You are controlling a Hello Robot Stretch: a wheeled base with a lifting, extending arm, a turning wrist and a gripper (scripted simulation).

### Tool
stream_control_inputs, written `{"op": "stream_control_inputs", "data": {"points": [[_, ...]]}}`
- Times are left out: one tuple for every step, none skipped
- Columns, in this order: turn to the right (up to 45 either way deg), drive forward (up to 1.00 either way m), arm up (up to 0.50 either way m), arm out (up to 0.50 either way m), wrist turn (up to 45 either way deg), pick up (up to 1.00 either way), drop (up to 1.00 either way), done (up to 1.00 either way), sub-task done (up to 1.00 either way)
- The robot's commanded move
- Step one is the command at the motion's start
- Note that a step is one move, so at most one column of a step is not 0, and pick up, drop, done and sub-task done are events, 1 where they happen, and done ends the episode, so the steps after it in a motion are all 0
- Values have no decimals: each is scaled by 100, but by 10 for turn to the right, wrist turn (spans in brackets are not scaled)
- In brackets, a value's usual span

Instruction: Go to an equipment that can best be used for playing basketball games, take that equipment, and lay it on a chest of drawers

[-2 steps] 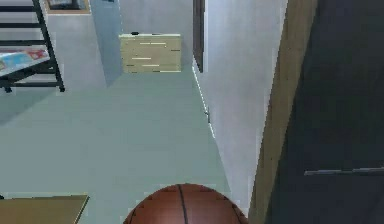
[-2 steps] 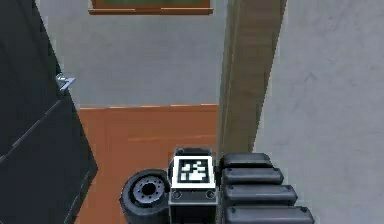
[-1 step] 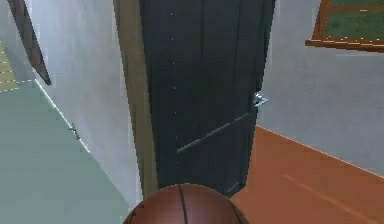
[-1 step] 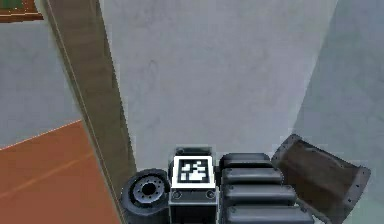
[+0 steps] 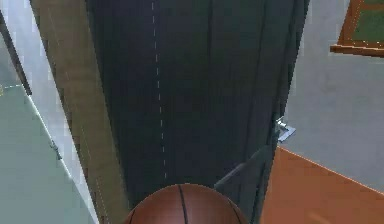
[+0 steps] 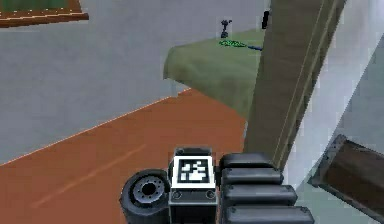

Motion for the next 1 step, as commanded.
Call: {"op": "stream_control_inputs", "data": {"points": [[450,0,0,0,0,0,0,0,0]]}}
